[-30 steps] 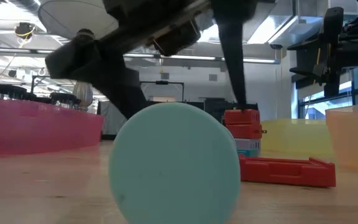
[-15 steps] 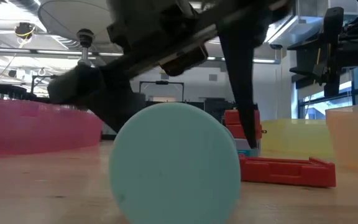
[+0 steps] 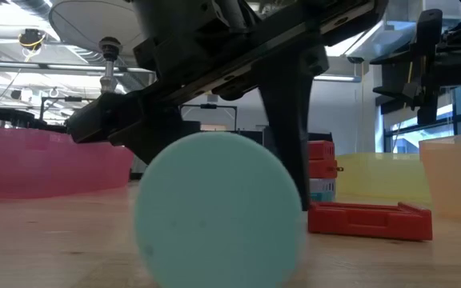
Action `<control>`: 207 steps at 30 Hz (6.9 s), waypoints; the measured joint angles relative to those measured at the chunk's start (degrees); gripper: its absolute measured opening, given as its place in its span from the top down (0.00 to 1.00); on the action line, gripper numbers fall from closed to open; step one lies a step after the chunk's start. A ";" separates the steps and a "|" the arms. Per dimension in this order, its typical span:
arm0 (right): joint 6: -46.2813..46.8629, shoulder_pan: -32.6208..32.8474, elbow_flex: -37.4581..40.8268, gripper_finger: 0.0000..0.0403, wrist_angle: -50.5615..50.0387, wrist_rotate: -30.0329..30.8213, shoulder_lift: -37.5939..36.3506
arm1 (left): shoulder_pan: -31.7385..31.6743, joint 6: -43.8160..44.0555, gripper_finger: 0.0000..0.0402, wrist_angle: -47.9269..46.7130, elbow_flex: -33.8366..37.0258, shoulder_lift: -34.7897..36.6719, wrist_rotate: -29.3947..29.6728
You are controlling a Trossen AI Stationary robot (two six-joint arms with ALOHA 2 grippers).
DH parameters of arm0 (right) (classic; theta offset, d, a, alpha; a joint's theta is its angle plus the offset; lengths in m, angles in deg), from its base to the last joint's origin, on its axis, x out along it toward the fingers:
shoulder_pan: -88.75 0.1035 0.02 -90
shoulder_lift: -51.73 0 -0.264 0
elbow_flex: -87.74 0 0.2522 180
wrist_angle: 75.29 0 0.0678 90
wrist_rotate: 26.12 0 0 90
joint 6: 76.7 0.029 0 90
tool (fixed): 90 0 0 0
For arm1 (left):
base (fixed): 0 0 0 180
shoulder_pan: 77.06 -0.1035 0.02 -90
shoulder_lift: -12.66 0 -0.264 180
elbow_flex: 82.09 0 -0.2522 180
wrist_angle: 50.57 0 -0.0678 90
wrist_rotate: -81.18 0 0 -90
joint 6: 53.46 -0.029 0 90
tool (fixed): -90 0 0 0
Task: Pick & Place Office items
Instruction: Put the light blue hourglass timer into the red bin
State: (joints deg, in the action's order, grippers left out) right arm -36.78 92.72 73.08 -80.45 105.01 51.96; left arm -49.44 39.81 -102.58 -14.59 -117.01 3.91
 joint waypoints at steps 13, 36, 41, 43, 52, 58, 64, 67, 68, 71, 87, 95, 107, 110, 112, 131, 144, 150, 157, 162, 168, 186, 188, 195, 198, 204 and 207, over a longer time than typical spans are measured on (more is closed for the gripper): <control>0.00 -0.02 0.01 0.30 0.00 0.00 0.01 | -0.13 -1.07 0.57 -1.59 0.44 2.88 4.32; 0.00 0.00 0.00 0.30 0.02 0.00 0.01 | 0.33 -16.87 0.56 -13.80 3.94 8.83 65.46; 0.00 0.00 0.01 0.30 0.02 0.02 0.01 | -2.07 -11.00 0.56 -10.80 9.48 8.83 67.01; 0.00 0.00 -0.01 0.30 0.02 0.02 -0.01 | -3.14 -10.03 0.56 -8.61 11.14 8.85 67.25; 0.00 0.00 0.00 0.30 0.02 0.00 -0.01 | -6.55 -25.43 0.56 15.29 19.04 8.86 58.52; 0.00 -0.02 0.01 0.30 0.00 0.00 -0.01 | -7.23 -42.60 0.56 32.04 22.67 8.86 57.46; 0.00 -0.02 -0.01 0.30 0.00 0.01 0.00 | -9.23 -53.17 0.56 50.55 26.53 6.94 56.98; 0.00 -0.02 -0.01 0.30 0.00 0.02 0.00 | -10.07 -56.86 0.56 58.21 27.51 6.14 56.29; 0.00 -0.01 0.00 0.30 -0.04 0.01 0.01 | -10.29 -58.08 0.56 60.03 27.83 5.91 55.51; 0.00 -0.02 0.01 0.30 -0.07 0.01 0.01 | -10.85 -61.07 0.56 64.27 29.00 4.94 53.43; 0.00 0.00 0.01 0.30 -0.11 0.00 0.01 | -10.97 -65.12 0.53 74.98 30.16 1.77 51.16; 0.00 0.00 0.01 0.30 -0.09 0.00 -0.01 | -9.21 -65.57 0.45 74.85 30.16 1.77 52.75; 0.00 0.00 -0.01 0.30 -0.11 0.00 0.01 | -8.32 -67.37 0.41 75.12 30.16 2.20 55.12; 0.00 -0.01 0.01 0.30 -0.11 0.00 -0.01 | -8.22 -68.04 0.40 75.17 30.16 4.45 51.76; 0.00 0.00 -0.01 0.30 -0.11 0.00 0.01 | -8.23 -67.21 0.38 72.78 30.10 6.39 46.96; 0.00 -0.01 0.01 0.30 -0.11 0.00 -0.01 | -19.49 -50.57 0.29 10.46 9.77 14.63 4.87; 0.00 -0.01 0.00 0.30 -0.13 0.00 0.01 | -22.08 -53.58 0.29 7.89 8.94 12.23 -4.20; 0.00 -0.02 -0.01 0.30 -0.13 0.02 0.01 | -22.05 -56.35 0.29 8.37 8.98 10.02 -4.57; 0.00 0.00 0.01 0.30 -0.13 0.00 0.01 | -22.31 -59.18 0.29 9.85 8.92 8.49 -2.18; 0.00 -0.02 0.00 0.30 -0.11 0.02 -0.01 | -22.58 -59.58 0.29 11.57 9.07 6.27 -3.89; 0.00 -0.01 -0.01 0.30 -0.11 -0.03 0.00 | -22.64 -60.04 0.29 10.72 8.98 6.21 -3.45; 0.00 -0.02 -0.01 0.30 -0.13 0.00 0.01 | -22.91 -59.55 0.59 8.24 8.98 6.23 -3.21; 0.00 -0.02 0.01 0.30 -0.13 0.00 -0.01 | -22.78 -59.54 0.59 8.33 8.98 6.23 -3.20; 0.00 -0.02 -0.01 0.30 -0.13 0.00 0.00 | -22.28 -57.57 0.56 9.10 8.98 6.73 -3.17; 0.00 -0.01 -0.01 0.30 -0.13 0.00 0.01 | -21.57 -59.47 0.57 10.62 8.98 7.91 -1.30; 0.00 -0.01 -0.01 0.30 -0.14 -0.01 0.00 | -18.95 -69.54 0.58 18.94 8.96 8.92 3.52; 0.00 -0.02 -0.01 0.30 -0.15 0.07 0.01 | -17.48 -74.55 0.57 24.82 8.96 8.94 5.61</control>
State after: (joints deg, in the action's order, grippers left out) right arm -36.78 92.70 73.08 -80.59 105.08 51.97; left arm -66.92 -34.74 -77.75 -5.63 -108.06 9.52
